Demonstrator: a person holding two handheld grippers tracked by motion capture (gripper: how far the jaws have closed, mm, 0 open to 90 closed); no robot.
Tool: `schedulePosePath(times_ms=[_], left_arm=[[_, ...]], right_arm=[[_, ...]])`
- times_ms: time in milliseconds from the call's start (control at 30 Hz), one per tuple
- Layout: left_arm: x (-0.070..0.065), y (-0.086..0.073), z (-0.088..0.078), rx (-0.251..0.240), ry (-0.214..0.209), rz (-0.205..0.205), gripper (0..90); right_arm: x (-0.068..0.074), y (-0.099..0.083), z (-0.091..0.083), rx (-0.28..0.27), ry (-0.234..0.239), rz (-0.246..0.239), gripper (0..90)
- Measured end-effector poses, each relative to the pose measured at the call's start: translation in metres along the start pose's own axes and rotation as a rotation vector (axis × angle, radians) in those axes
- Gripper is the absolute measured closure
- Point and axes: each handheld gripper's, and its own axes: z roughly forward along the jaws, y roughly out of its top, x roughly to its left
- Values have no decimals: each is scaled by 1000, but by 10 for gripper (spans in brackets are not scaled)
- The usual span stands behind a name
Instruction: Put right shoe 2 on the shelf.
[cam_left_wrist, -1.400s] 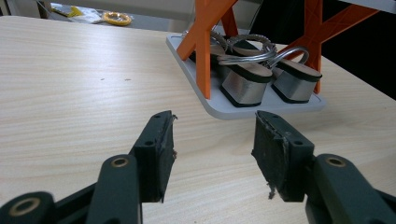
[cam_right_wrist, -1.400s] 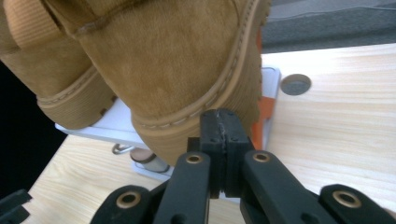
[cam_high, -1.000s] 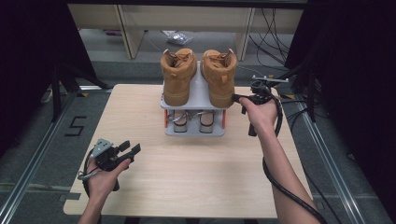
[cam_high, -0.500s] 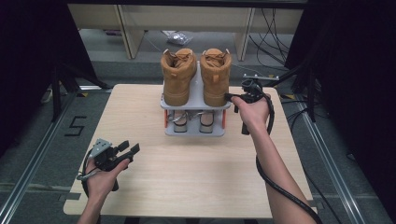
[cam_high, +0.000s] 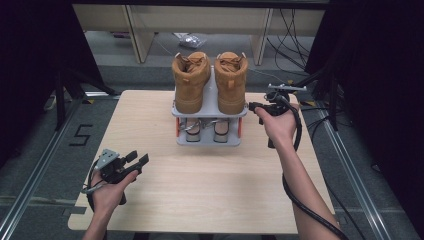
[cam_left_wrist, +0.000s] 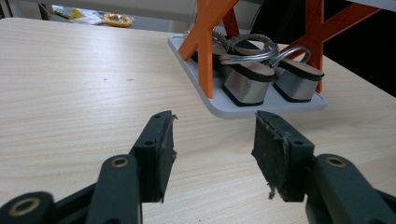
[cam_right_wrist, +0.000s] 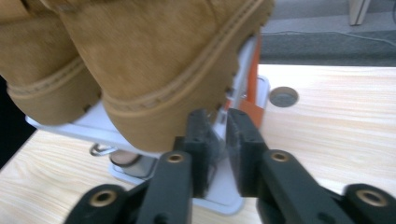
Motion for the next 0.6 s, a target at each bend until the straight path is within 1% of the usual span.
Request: schedulePosePath(times_ms=[100, 133, 167, 200, 233, 300, 333, 367, 400, 433, 467, 500, 533, 567, 600], left_arm=[[0, -1, 1, 5, 2, 2, 471], [0, -2, 1, 6, 4, -1, 471], [0, -2, 1, 7, 3, 2, 471], [0, -2, 2, 10, 6, 4, 471], [0, -3, 2, 10, 8, 4, 471], [0, -3, 2, 2, 1, 4, 471], [0, -3, 2, 3, 3, 5, 471], [0, -3, 2, 9, 11, 6, 472], [0, -3, 2, 7, 11, 7, 472], [1, -3, 2, 5, 10, 6, 472], [1, -3, 2, -1, 5, 5, 472], [1, -3, 2, 1, 4, 6, 471], [1, -4, 2, 3, 7, 7, 472], [1, -4, 2, 5, 7, 7, 472], [1, -4, 2, 8, 6, 7, 471]], right_arm=[[-9, -6, -5, 9, -14, -24, 737], [-10, -9, -6, 1, -17, -20, 731], [-14, -13, -9, 3, -31, -21, 719], [-14, -15, -11, 7, -31, -5, 713], [-18, -18, -13, 2, -36, -29, 706], [-24, -23, -16, -1, -49, -47, 694], [-23, -26, -18, 7, -52, -8, 689], [-29, -28, -19, -1, -47, -50, 685], [-30, -30, -20, 1, -46, -37, 683], [-33, -32, -22, -3, -51, -49, 679], [-34, -34, -23, 0, -53, -45, 675], [-34, -36, -25, -1, -62, -20, 672], [-38, -38, -26, -10, -59, -48, 667], [-38, -40, -28, -7, -55, -31, 658], [-40, -41, -29, -11, -55, -48, 649]])
